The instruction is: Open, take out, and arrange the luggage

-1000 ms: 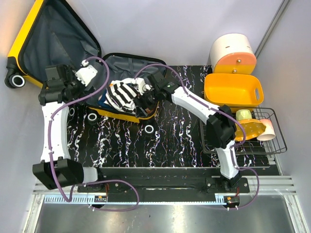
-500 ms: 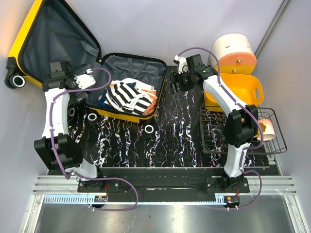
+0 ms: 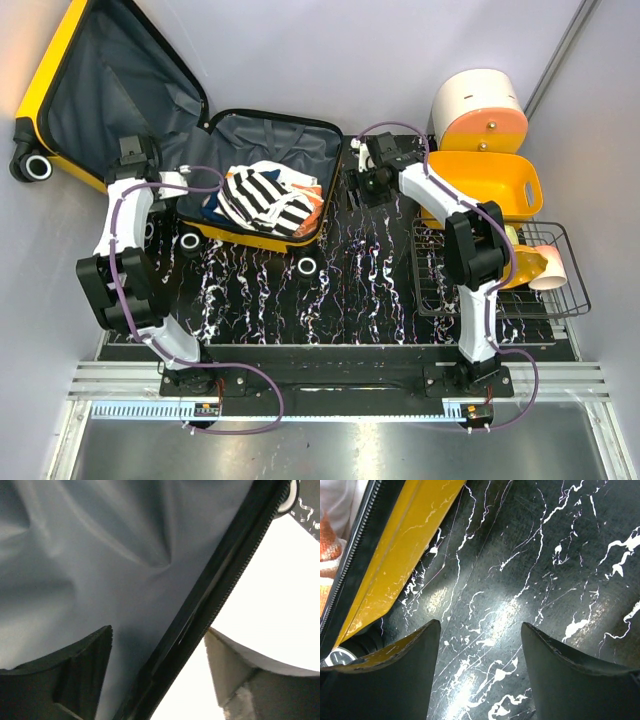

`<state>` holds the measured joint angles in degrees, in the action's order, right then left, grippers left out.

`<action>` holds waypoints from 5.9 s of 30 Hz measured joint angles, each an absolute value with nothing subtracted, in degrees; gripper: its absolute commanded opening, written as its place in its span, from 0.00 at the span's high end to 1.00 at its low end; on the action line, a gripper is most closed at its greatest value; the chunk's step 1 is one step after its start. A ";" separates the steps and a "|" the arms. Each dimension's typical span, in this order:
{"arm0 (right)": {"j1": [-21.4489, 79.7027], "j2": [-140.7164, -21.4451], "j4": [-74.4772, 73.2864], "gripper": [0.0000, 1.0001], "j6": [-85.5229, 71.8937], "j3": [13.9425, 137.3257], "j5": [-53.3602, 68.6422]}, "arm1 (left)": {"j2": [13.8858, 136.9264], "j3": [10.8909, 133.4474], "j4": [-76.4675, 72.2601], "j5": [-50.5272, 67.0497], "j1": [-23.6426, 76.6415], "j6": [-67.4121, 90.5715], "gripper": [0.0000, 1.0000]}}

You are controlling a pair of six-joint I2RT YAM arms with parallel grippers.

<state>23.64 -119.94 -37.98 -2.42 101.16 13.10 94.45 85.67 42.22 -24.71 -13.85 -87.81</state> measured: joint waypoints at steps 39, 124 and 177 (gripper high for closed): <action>29.87 -132.03 -22.74 0.29 3.01 110.13 14.15 | 89.62 88.18 61.21 -29.23 -14.50 -89.73 0.75; -3.38 -112.42 -55.29 0.10 14.44 101.21 22.57 | 69.52 78.54 49.15 41.15 -6.09 -18.02 0.01; 13.56 -108.09 -32.86 0.06 -11.53 91.24 31.35 | 93.34 79.37 36.86 19.51 8.93 -20.86 0.32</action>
